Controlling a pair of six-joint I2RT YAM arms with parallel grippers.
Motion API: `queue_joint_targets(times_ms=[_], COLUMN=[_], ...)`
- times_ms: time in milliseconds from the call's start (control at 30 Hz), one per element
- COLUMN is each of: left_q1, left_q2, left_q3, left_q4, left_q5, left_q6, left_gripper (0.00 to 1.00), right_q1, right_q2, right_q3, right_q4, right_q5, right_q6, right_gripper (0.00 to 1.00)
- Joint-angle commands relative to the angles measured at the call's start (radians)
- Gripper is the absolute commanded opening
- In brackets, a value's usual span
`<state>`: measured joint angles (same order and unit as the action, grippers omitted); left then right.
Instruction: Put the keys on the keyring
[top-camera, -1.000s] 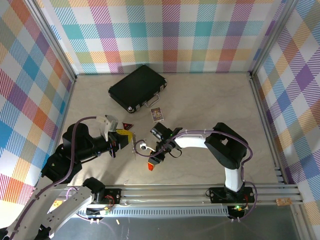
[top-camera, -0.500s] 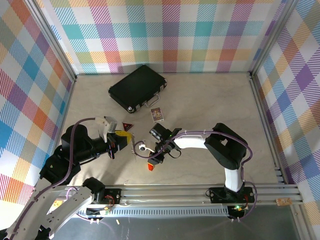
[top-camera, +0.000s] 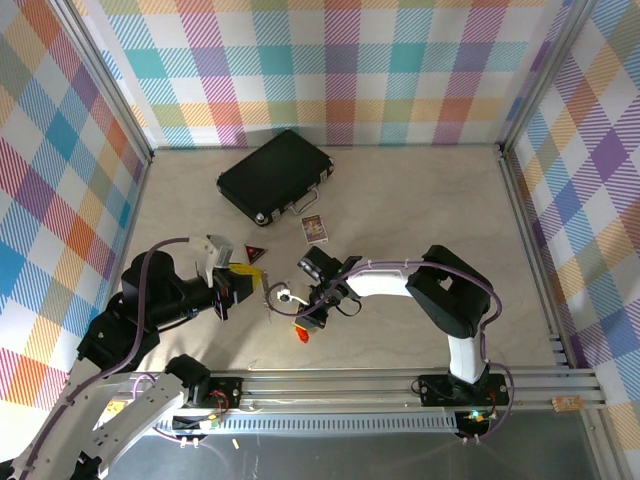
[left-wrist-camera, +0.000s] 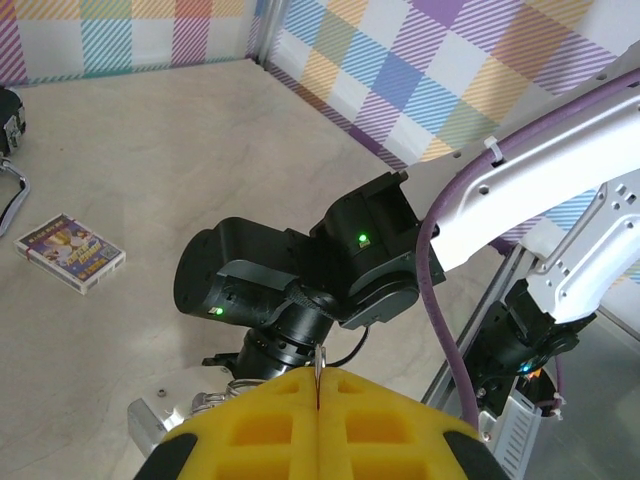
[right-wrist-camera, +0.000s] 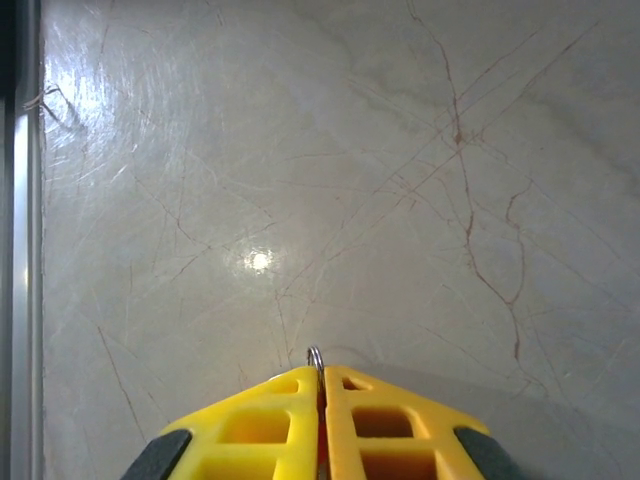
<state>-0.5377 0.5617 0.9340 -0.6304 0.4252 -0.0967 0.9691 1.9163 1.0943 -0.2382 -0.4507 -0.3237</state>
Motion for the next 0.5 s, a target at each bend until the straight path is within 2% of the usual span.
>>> queue_joint_targets(times_ms=[0,200,333,467], left_q1=[0.015,0.013,0.015,0.014], left_q2=[-0.013,-0.013,-0.011,-0.011], left_q3=[0.024,0.026,0.036,0.037], left_q4=[-0.003,-0.007,-0.015,-0.015], left_q5=[-0.011,-0.013,-0.019,-0.022], left_q6=[-0.003,-0.001,0.006,0.006], left_gripper=[0.00,0.00,0.00,0.00], right_q1=[0.008,0.007,0.001,-0.047], right_q2=[0.012,0.003,-0.033,-0.075], right_q3=[0.023,0.017,-0.011,-0.056], right_q4=[-0.019,-0.023,-0.005,0.065], right_q5=[-0.033,-0.045,-0.049,-0.130], right_q6=[-0.020,-0.020,-0.002,0.075], right_gripper=[0.08,0.00,0.00,0.00])
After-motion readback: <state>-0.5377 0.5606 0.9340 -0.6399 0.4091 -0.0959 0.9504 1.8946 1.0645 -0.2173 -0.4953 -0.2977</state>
